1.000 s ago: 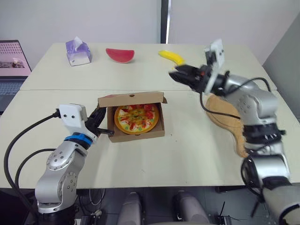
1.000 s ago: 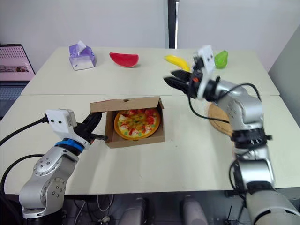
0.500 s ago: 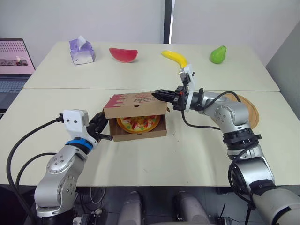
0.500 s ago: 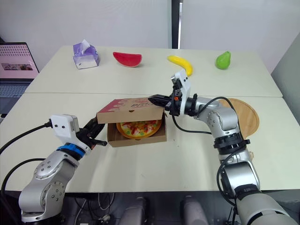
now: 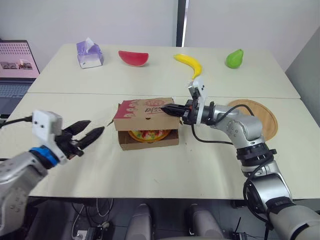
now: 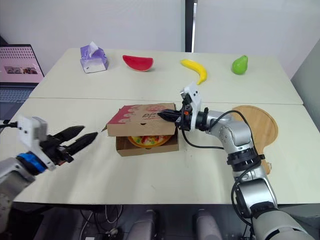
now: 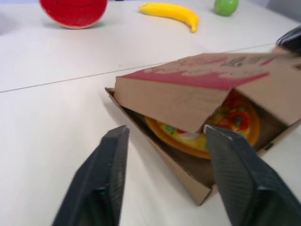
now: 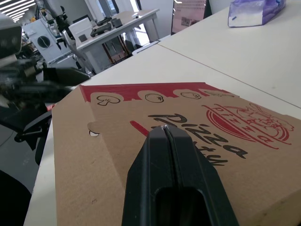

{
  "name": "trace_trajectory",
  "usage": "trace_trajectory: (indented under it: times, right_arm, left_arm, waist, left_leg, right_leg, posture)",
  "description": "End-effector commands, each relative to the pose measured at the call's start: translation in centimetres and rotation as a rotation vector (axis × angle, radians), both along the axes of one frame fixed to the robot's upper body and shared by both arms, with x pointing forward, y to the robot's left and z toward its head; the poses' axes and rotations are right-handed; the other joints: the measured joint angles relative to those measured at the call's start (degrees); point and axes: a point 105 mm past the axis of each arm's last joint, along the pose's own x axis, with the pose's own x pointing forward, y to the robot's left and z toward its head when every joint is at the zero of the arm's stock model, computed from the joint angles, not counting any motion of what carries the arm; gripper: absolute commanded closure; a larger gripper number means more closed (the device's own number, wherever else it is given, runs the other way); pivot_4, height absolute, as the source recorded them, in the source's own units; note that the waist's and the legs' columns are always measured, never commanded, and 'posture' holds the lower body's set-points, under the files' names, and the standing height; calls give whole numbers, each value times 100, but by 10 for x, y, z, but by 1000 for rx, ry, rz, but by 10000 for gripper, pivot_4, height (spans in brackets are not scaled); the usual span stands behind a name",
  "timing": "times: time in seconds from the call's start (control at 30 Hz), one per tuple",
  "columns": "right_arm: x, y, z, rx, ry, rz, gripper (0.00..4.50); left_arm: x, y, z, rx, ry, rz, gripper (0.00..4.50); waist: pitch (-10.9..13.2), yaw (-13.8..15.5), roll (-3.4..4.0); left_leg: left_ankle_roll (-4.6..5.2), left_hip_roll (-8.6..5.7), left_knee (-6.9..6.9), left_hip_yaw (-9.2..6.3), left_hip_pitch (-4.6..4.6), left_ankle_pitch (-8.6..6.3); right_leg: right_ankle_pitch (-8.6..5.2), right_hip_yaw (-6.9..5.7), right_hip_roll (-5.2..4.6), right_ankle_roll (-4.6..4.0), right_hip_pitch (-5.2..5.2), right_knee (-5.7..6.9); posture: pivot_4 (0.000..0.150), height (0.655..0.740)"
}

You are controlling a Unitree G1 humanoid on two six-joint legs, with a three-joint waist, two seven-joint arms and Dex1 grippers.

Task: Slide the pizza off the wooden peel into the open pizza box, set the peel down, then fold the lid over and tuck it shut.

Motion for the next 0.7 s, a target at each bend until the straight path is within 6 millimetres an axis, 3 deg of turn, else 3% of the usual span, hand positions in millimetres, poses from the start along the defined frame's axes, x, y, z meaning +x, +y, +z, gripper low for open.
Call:
trace_trajectory:
  times: [0.03, 0.17, 0.2, 0.6, 0.7]
  right_arm:
    - [-5, 3, 14, 22, -71, 20, 45000]
    - [-4, 3, 13, 26, -73, 7, 45000]
    - [-4, 2, 13, 28, -71, 5, 45000]
    - [-8, 0, -8, 23, -30, -28, 45000]
    - [-8, 0, -10, 23, -25, -31, 45000]
  left_arm:
    - [1, -3, 26, -32, -27, -77, 29867]
    - [13, -6, 16, 10, 18, -91, 43252]
    - [16, -7, 10, 18, 31, -94, 44734]
    - [28, -33, -38, 49, 151, -166, 44734]
    - [30, -36, -41, 44, 152, -177, 44734]
  waist:
    - [0, 7, 0]
    - [0, -5, 1]
    - [0, -5, 1]
    - [0, -3, 0]
    - [0, -3, 0]
  left_leg:
    - [0, -2, 0, 0, 0, 0]
    - [0, -3, -2, 5, 0, 0]
    - [0, -2, -6, 6, 2, 0]
    - [0, 0, -7, 6, 1, 0]
    - [0, 0, -7, 6, 1, 0]
  right_leg:
    - [0, 0, -1, 0, 0, 1]
    - [0, 5, -1, 0, 0, -1]
    - [0, 5, -1, 0, -1, 0]
    - [0, 6, -1, 0, -4, 1]
    - [0, 6, -1, 0, -4, 1]
  posture:
    - [1500, 7400]
    - [1500, 7400]
    - [1500, 7400]
    - [1500, 7400]
    - [1500, 7400]
